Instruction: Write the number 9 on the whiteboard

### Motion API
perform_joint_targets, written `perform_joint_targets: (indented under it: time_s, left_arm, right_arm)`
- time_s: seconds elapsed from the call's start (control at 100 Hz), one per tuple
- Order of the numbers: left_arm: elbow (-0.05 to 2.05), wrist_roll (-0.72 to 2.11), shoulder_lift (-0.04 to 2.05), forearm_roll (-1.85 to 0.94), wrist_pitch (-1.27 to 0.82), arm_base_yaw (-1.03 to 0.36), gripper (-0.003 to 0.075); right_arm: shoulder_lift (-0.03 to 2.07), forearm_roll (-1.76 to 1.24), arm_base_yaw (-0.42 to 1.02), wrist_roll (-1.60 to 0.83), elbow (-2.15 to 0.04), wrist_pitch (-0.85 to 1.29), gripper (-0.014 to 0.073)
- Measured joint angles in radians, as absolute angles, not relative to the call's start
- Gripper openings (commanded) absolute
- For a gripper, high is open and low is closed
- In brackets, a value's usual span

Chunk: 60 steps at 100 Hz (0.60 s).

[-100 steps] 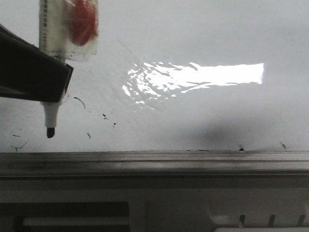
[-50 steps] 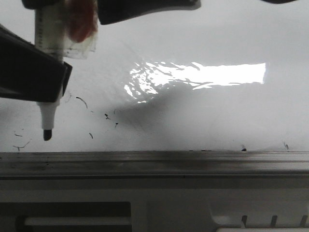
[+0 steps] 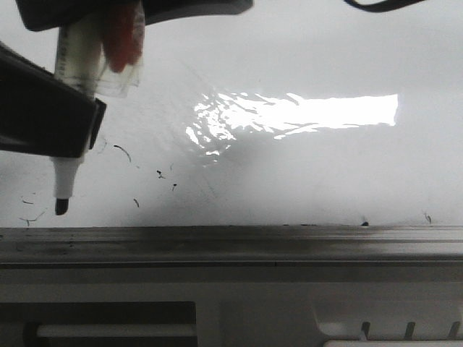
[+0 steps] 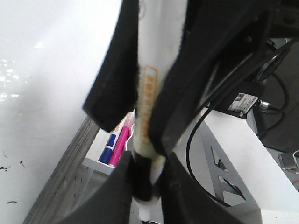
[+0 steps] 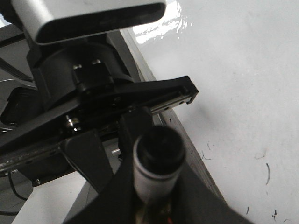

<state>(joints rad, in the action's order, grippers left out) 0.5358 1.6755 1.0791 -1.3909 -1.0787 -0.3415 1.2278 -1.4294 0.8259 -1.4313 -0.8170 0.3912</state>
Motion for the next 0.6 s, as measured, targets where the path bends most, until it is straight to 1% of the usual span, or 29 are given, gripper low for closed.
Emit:
perform_joint_targets:
  time_s: [0.05, 0.17, 0.19, 0.2, 0.21, 0.24, 0.33, 0.4, 0.52, 0.6]
  left_arm:
    - [0.536, 1.676, 1.077, -1.389, -1.08, -0.342, 0.0125]
    - [0.536, 1.643, 1.039, -1.396, -1.091, -0.342, 0.0388]
    - [0.536, 1.633, 1.027, -1.398, -1.094, -0.342, 0.0412]
    - [0.536, 1.63, 1.018, -1.398, -1.096, -0.34, 0.0441]
    - [0.536, 1.622, 1.013, -1.398, -1.1, -0.34, 0.0441]
    - [0.536, 1.608, 0.993, -1.398, -1.11, -0.333, 0.0474]
    - [0.536, 1.55, 0.913, -1.385, -1.127, -0.313, 0.048]
    - [0.536, 1.501, 0.84, -1.368, -1.134, -0.288, 0.0463]
    - [0.536, 1.418, 0.726, -1.359, -1.122, -0.263, 0.0406]
    - [0.536, 1.364, 0.668, -1.359, -1.088, -0.261, 0.0368]
  right_arm:
    - [1.228, -1.425, 0.826, -1.431, -0.817, 0.395, -0.0064]
    - [1.211, -1.381, 0.826, -1.404, -0.817, 0.395, -0.0064]
    - [1.204, -1.365, 0.826, -1.392, -0.817, 0.393, -0.0064]
    - [1.202, -1.354, 0.826, -1.388, -0.817, 0.393, -0.0064]
    - [1.197, -1.347, 0.826, -1.379, -0.817, 0.393, -0.0064]
    - [1.186, -1.318, 0.824, -1.357, -0.817, 0.389, -0.0064]
    - [1.142, -1.188, 0.822, -1.259, -0.817, 0.389, -0.0064]
    - [1.106, -1.052, 0.822, -1.165, -0.817, 0.411, -0.0064]
    - [1.052, -0.774, 0.822, -0.984, -0.817, 0.5, -0.0064]
    - [1.022, -0.595, 0.822, -0.876, -0.826, 0.595, -0.0064]
